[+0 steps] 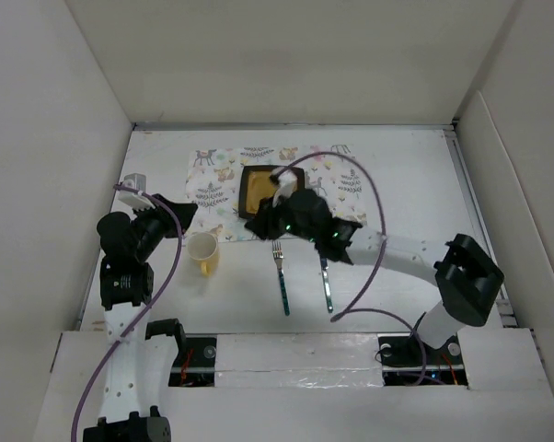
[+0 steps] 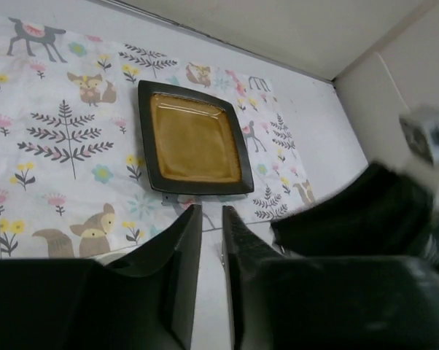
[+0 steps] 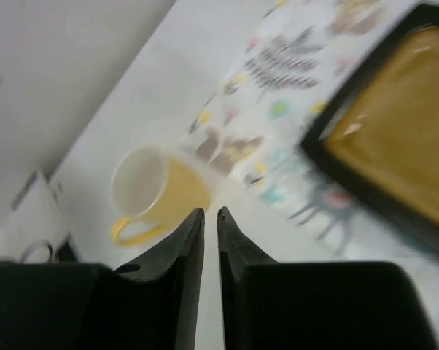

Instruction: Set the dinner table for one person

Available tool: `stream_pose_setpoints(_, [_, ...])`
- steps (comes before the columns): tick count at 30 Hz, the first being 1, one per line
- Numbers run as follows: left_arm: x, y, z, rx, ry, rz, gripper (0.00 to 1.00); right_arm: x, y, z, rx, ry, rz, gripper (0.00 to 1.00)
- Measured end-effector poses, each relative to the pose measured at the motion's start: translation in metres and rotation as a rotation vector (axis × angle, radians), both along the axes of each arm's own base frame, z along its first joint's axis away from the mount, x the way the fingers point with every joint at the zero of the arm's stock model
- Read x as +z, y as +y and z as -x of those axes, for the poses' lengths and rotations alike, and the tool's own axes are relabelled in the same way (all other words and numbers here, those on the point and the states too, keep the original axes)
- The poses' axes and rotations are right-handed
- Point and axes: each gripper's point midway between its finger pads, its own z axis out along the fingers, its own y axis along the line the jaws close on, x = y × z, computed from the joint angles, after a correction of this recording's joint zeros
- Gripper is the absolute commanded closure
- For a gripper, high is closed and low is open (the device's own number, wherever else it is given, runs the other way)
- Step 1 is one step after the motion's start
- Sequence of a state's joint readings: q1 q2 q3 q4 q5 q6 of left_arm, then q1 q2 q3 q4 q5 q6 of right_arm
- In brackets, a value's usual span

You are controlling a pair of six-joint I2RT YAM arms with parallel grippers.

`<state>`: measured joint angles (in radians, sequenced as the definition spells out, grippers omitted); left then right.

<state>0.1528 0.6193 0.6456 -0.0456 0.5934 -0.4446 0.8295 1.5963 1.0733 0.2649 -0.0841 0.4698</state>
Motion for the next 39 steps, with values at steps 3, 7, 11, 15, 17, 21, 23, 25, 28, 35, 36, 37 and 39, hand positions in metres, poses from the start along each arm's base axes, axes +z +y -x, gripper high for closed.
stream_pose_setpoints(3, [-0.004, 0.005, -0.001, 0.031, 0.017, -0.009, 0.49, -0.021, 0.052, 0.077, 0.137, -0.021, 0.084, 0.36])
stream_pose_setpoints(7, [-0.004, 0.012, -0.003, 0.073, 0.026, -0.015, 0.38, -0.05, 0.085, 0.126, 0.181, -0.047, 0.209, 0.22])
stream_pose_setpoints(11, [-0.001, 0.02, -0.003, 0.122, 0.023, -0.021, 0.39, -0.066, 0.118, 0.129, 0.129, -0.076, 0.295, 0.2])
stream_pose_setpoints(15, [0.003, 0.03, -0.003, 0.179, 0.02, -0.031, 0.4, -0.078, 0.135, 0.127, 0.067, -0.101, 0.336, 0.2])
stream_pose_setpoints(17, [0.004, 0.033, -0.003, 0.197, 0.021, -0.034, 0.4, -0.086, 0.137, 0.122, 0.032, -0.106, 0.367, 0.22])
stream_pose_setpoints(21, [0.005, 0.035, -0.004, 0.206, 0.018, -0.036, 0.4, -0.099, 0.14, 0.109, -0.04, -0.109, 0.412, 0.33])
stream_pose_setpoints(23, [0.005, 0.035, -0.004, 0.206, 0.018, -0.036, 0.4, -0.106, 0.136, 0.104, -0.077, -0.106, 0.432, 0.37])
stream_pose_setpoints(25, [0.005, 0.034, -0.004, 0.205, 0.02, -0.035, 0.4, -0.11, 0.128, 0.1, -0.111, -0.105, 0.456, 0.49])
stream_pose_setpoints(28, [0.005, 0.034, -0.003, 0.2, 0.019, -0.034, 0.4, -0.117, 0.116, 0.095, -0.151, -0.107, 0.48, 0.59])
stream_pose_setpoints(35, [0.005, 0.033, -0.003, 0.197, 0.019, -0.034, 0.4, -0.137, 0.087, 0.084, -0.181, -0.107, 0.554, 0.41])
stream_pose_setpoints(36, [0.005, 0.033, -0.003, 0.196, 0.019, -0.033, 0.41, -0.137, 0.087, 0.082, -0.179, -0.111, 0.559, 0.41])
stream_pose_setpoints(37, [0.004, 0.033, -0.004, 0.195, 0.022, -0.033, 0.41, -0.135, 0.087, 0.08, -0.176, -0.117, 0.558, 0.41])
stream_pose_setpoints(39, [0.004, 0.033, -0.004, 0.194, 0.024, -0.033, 0.41, -0.128, 0.093, 0.077, -0.161, -0.133, 0.545, 0.41])
